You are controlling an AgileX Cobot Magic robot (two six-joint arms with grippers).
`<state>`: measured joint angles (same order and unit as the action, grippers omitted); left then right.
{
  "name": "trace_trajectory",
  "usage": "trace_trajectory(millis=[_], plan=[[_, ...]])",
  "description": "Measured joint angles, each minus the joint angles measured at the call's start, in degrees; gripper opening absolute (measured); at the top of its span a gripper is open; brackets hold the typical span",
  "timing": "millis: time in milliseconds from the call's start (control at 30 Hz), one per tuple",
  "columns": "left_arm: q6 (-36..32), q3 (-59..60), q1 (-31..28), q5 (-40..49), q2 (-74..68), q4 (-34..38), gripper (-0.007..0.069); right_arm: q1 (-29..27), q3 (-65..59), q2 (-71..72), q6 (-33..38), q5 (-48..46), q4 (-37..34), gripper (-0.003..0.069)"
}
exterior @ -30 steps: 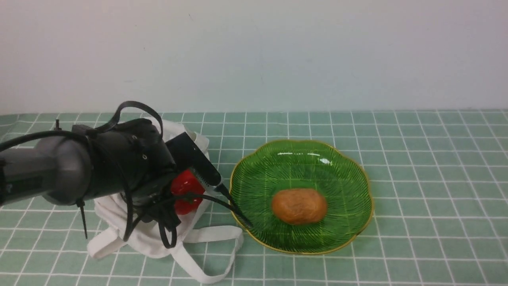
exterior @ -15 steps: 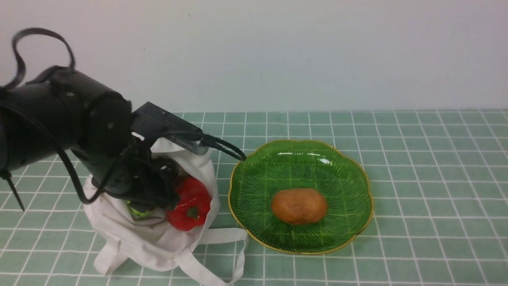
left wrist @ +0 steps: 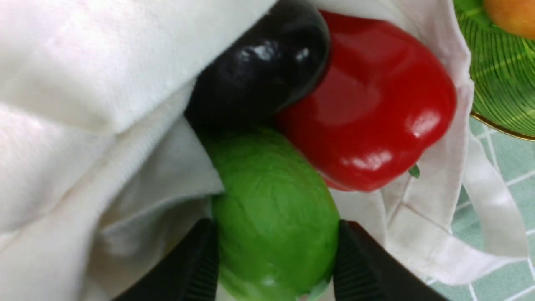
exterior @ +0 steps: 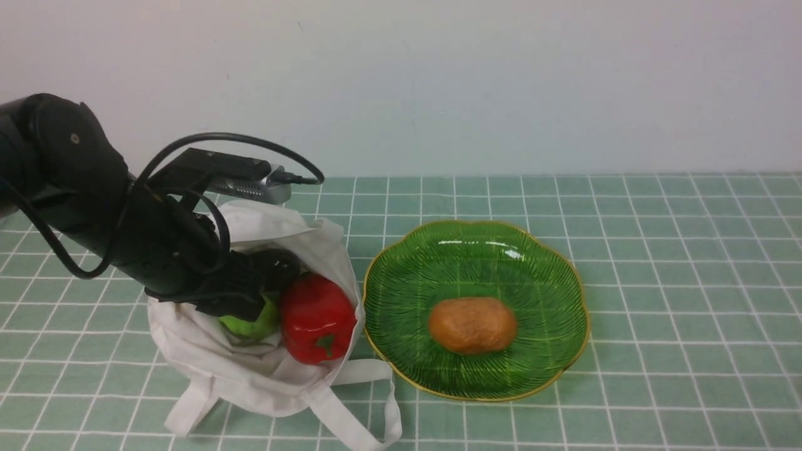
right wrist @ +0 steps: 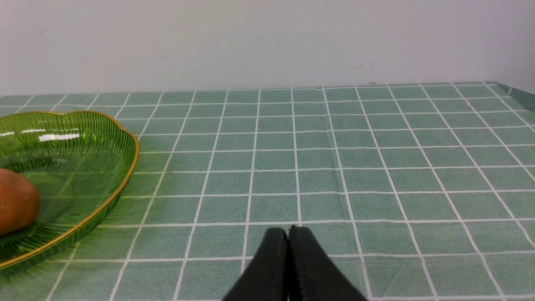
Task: Take vegetables from cloth bag on blue coffee tablecloth place on plate.
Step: 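Reach into the cloth bag and grasp the green cucumber with the left gripper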
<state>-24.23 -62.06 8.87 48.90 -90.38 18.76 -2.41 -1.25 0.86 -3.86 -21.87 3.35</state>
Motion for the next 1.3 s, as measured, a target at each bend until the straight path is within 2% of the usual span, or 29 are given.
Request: trace_trajectory(millis=[67, 300, 400, 533, 767, 833, 867, 967, 1033, 1167, 1300], plan=[[-0.2, 0.0, 0.0, 0.0, -0.4, 0.0, 0.0325, 0.0, 0.0, 0.0, 0.0, 0.0, 0.0, -0.0010], [-0.4, 0.0, 0.0, -0.1, -2.8, 0.7, 0.0538, 0.0, 0.0, 0.0, 0.0, 0.0, 0.0, -0.0010], [-0.4, 0.0, 0.0, -0.1, -2.8, 0.8, 0.0591, 0.0, 0.0, 0.0, 0.0, 0.0, 0.0, -0.0010], [-0.8, 0.0, 0.7, 0.4, -2.8, 0.8, 0.0597, 0.0, 0.0, 0.0, 0.0, 0.0, 0.0, -0.0010], [-1.1, 0.0, 7.9, 1.5, -1.0, -2.9, 0.0568, 0.0, 0.0, 0.0, 0.0, 0.0, 0.0, -0.0010], [3.3, 0.0, 10.9, 1.8, -0.2, -7.9, 0.0562, 0.0, 0.0, 0.0, 0.0, 0.0, 0.0, -0.0010], [3.7, 0.0, 11.0, 1.8, -0.2, -8.4, 0.0561, 0.0, 0.0, 0.0, 0.0, 0.0, 0.0, -0.0010], [11.7, 0.0, 12.0, 1.8, -0.6, -18.1, 0.0561, 0.0, 0.0, 0.0, 0.0, 0.0, 0.0, -0.0010], [15.1, 0.0, 12.0, 1.7, -1.4, -21.8, 0.0559, 0.0, 0.0, 0.0, 0.0, 0.0, 0.0, -0.0010], [18.2, 0.0, 12.4, 0.1, -3.2, -23.9, 0.0559, 0.0, 0.0, 0.0, 0.0, 0.0, 0.0, -0.0010], [17.8, 0.0, 14.0, -0.4, -3.3, -24.2, 0.0559, 0.0, 0.0, 0.0, 0.0, 0.0, 0.0, -0.0010]])
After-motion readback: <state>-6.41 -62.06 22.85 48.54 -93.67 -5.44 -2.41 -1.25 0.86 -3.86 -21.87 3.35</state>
